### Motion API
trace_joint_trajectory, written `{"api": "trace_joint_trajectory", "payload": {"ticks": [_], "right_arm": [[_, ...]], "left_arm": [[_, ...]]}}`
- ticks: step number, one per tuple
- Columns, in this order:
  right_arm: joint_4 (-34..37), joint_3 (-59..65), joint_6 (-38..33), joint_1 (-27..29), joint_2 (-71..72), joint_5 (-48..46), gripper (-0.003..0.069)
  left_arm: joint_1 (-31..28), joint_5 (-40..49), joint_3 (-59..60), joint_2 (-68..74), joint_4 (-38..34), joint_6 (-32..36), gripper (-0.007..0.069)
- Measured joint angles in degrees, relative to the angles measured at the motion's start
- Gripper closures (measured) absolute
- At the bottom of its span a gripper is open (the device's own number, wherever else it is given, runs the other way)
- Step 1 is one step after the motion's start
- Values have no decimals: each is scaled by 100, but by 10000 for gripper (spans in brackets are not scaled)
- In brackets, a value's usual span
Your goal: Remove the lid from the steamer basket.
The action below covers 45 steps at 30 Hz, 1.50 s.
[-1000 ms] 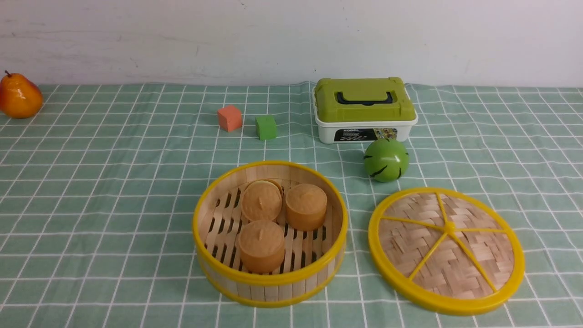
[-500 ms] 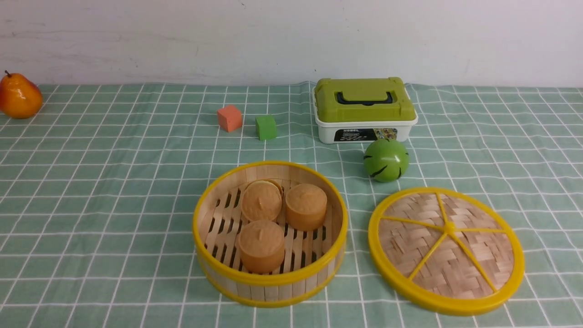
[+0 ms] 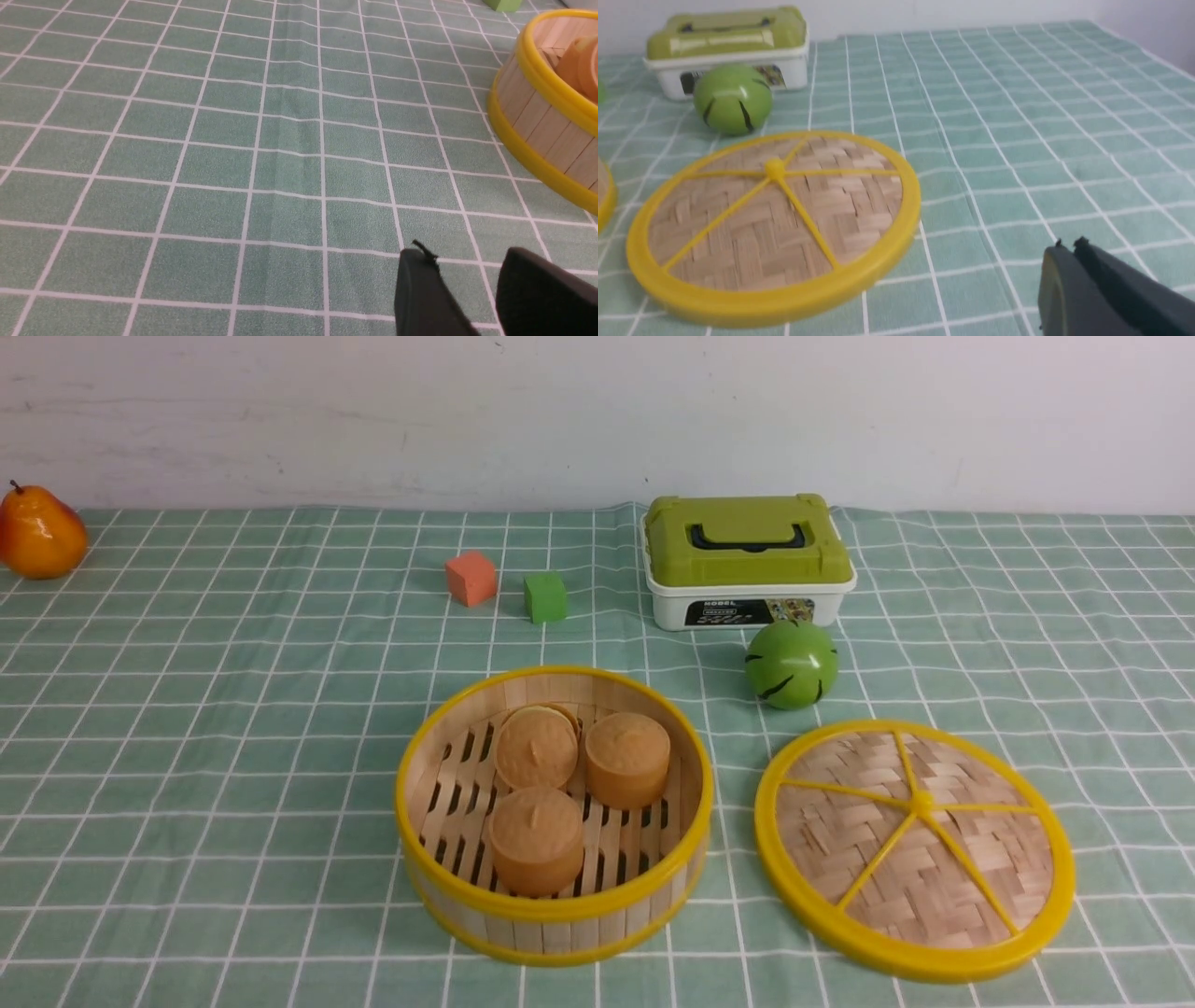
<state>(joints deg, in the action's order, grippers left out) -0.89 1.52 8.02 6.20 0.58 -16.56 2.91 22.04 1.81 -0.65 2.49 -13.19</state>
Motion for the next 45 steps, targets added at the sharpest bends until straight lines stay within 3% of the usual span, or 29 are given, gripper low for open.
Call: {"api": "trace_joint_trajectory", "payload": {"ticks": [9, 17, 45], "right_arm": [[-61, -16, 51, -7, 0, -392, 662], [-80, -40, 52, -427, 0, -509, 681], [-84, -46, 52, -445, 0, -536, 658]], "left_arm": [[0, 0, 0, 0, 0, 0, 386], [0, 0, 0, 0, 0, 0, 386], [0, 0, 0, 0, 0, 0, 386]]}}
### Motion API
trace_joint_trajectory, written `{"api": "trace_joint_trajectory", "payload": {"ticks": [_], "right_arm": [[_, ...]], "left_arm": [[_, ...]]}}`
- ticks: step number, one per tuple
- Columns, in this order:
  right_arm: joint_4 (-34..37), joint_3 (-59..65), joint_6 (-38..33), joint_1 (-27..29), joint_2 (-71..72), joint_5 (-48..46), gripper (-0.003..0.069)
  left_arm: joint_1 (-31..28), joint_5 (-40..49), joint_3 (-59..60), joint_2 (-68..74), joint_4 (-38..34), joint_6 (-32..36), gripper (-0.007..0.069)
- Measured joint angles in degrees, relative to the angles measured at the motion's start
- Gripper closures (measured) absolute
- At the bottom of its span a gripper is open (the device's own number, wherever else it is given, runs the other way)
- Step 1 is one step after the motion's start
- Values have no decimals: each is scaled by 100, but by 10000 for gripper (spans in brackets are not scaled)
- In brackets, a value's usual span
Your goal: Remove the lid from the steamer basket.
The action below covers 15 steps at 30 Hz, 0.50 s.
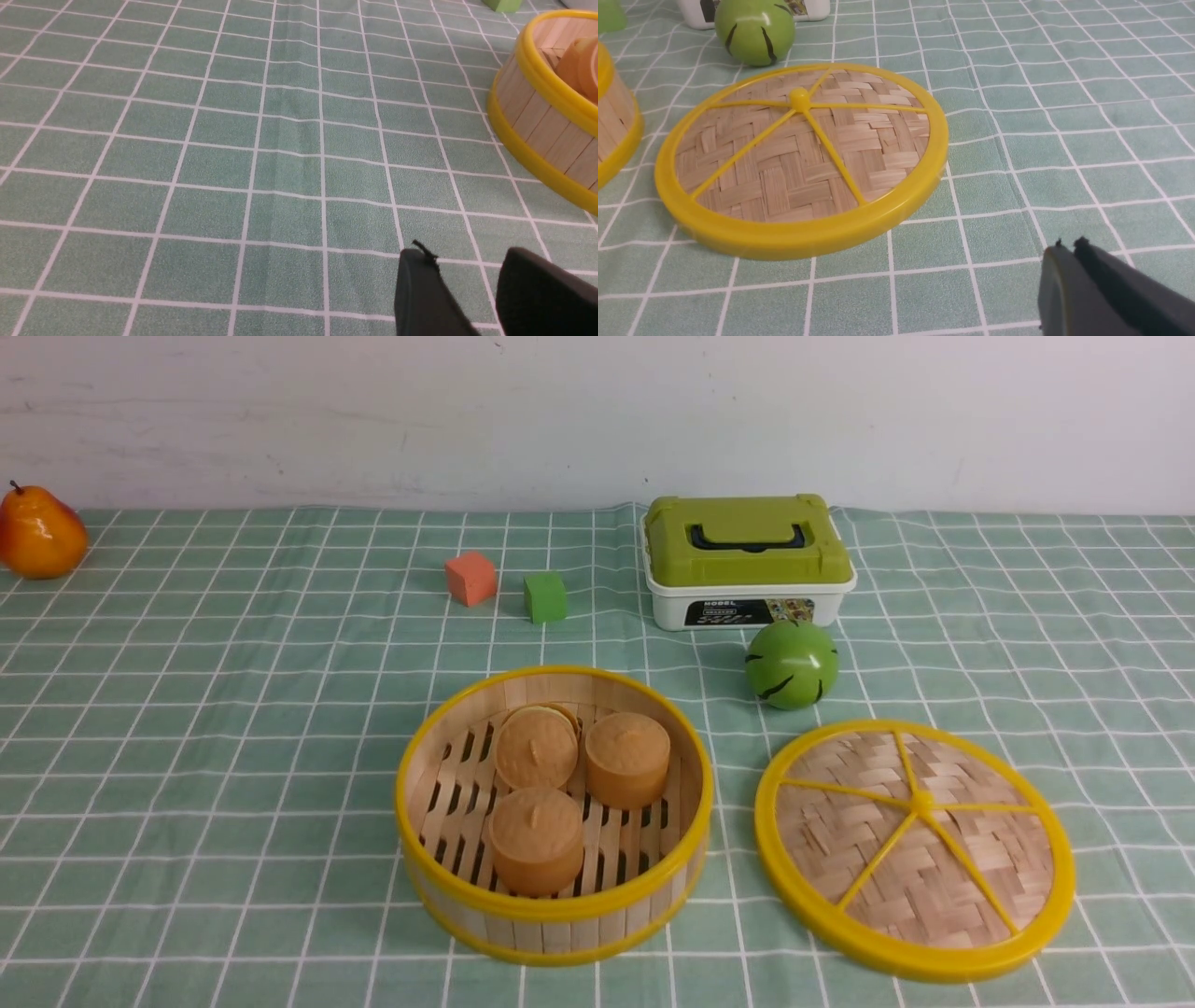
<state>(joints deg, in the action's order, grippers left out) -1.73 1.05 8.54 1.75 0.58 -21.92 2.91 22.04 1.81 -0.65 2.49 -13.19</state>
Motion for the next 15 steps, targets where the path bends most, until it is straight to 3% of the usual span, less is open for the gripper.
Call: {"api": "trace_joint_trajectory", "payload": {"ticks": [15], "right_arm": [[0, 0, 0, 0, 0, 0, 639]], "left_arm": [[0, 0, 0, 0, 0, 0, 386]]}}
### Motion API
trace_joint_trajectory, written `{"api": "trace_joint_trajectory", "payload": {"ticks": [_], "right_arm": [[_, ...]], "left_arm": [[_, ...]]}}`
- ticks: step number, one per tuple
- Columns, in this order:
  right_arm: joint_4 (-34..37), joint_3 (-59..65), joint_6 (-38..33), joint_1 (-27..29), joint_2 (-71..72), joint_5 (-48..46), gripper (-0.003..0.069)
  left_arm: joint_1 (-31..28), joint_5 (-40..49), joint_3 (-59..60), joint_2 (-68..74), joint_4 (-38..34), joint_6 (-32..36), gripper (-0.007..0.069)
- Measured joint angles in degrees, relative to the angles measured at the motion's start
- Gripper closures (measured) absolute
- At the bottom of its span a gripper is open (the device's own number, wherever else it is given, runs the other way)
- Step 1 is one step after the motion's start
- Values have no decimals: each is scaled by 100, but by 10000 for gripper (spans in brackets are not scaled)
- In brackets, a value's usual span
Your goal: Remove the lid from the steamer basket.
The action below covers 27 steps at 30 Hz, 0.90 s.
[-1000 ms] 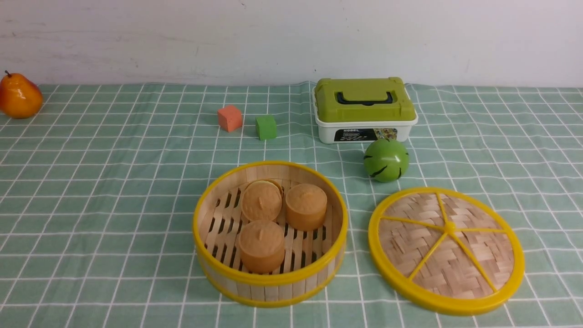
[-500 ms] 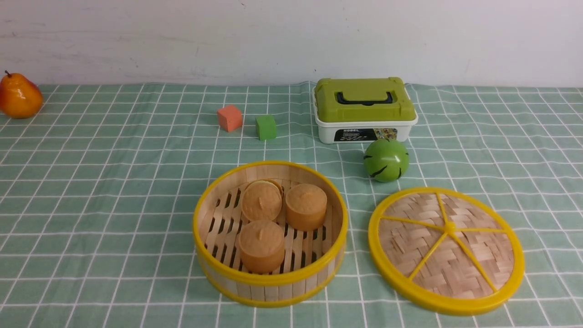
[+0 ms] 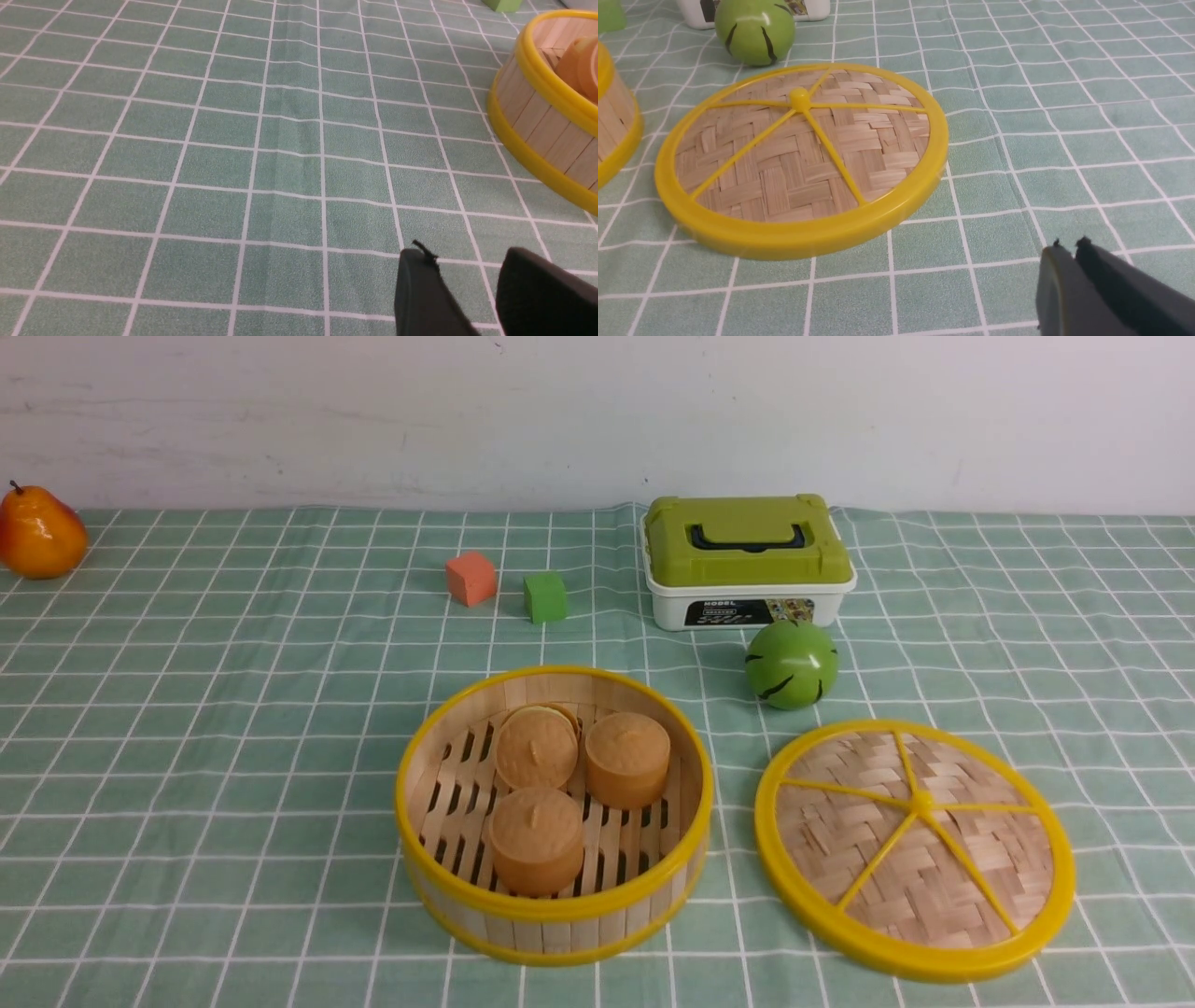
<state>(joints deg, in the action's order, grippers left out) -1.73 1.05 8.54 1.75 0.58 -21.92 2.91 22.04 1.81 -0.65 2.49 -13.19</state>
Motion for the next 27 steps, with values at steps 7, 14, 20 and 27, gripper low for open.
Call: {"api": "trace_joint_trajectory", "payload": {"ticks": [7, 14, 20, 27], "right_arm": [[0, 0, 0, 0, 0, 0, 629], [-2, 0, 0, 0, 0, 0, 622], [-2, 0, 5, 0, 0, 0, 620], [-7, 0, 5, 0, 0, 0, 616]], "left_arm": [[0, 0, 0, 0, 0, 0, 386], [0, 0, 0, 0, 0, 0, 386], [0, 0, 0, 0, 0, 0, 386], [0, 0, 0, 0, 0, 0, 386]]}}
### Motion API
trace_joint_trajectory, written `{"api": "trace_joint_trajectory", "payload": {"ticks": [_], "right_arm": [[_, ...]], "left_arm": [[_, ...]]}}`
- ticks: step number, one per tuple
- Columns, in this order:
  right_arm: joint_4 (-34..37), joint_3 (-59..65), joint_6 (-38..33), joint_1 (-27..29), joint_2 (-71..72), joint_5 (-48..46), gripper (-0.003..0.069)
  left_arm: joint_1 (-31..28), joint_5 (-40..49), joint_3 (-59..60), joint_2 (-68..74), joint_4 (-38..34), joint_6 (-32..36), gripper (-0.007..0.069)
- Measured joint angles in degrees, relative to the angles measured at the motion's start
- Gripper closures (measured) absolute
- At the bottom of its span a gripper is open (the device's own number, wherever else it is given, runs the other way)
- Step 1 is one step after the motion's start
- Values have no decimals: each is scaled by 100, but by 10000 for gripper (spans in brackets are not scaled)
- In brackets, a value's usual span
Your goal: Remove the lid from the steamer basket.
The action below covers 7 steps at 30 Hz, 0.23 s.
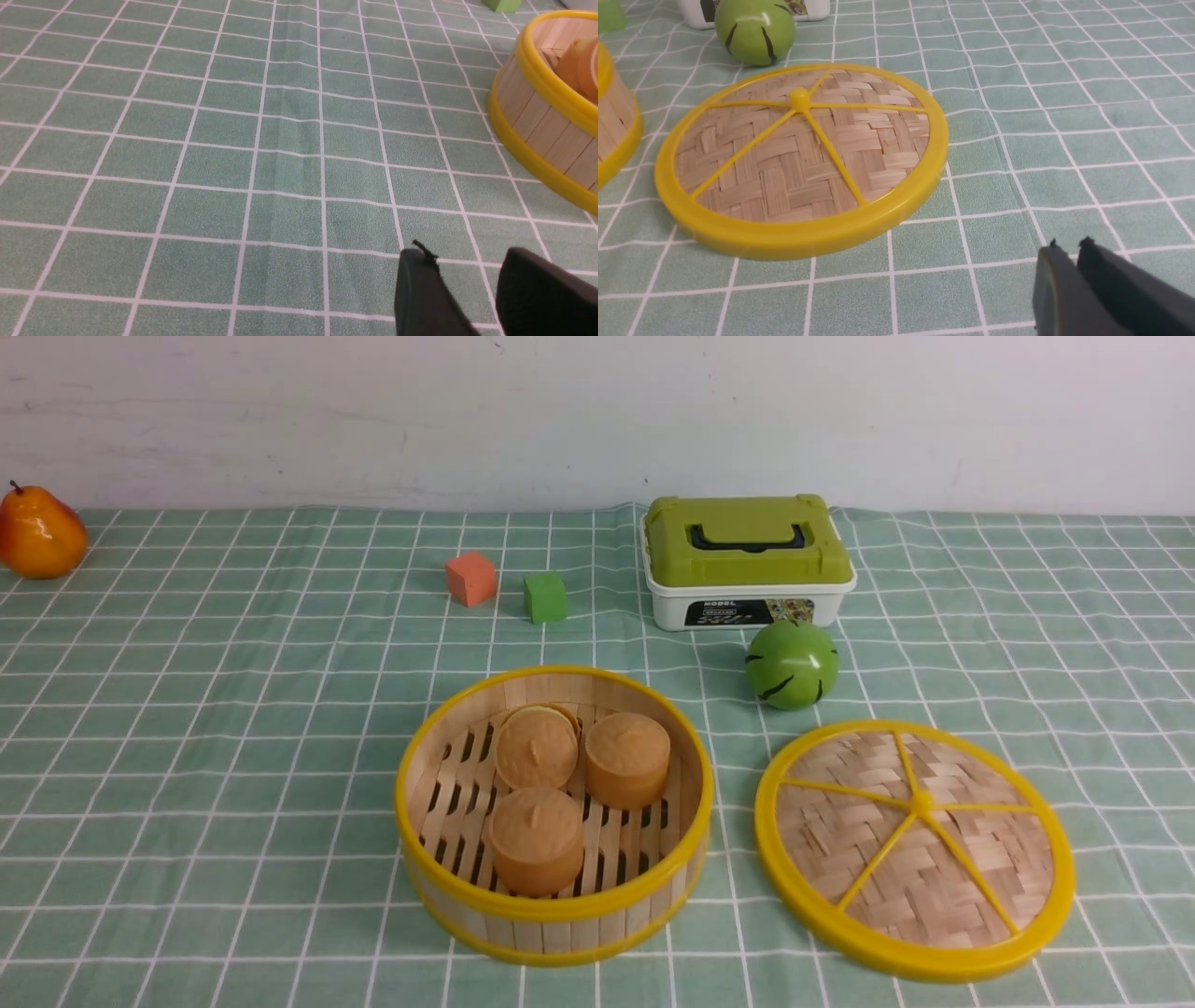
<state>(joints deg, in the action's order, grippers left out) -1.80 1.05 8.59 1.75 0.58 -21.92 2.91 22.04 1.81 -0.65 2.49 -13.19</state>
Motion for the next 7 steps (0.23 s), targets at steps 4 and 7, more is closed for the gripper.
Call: {"api": "trace_joint_trajectory", "payload": {"ticks": [4, 7], "right_arm": [[0, 0, 0, 0, 0, 0, 612], [0, 0, 0, 0, 0, 0, 607]], "left_arm": [[0, 0, 0, 0, 0, 0, 386], [0, 0, 0, 0, 0, 0, 386]]}}
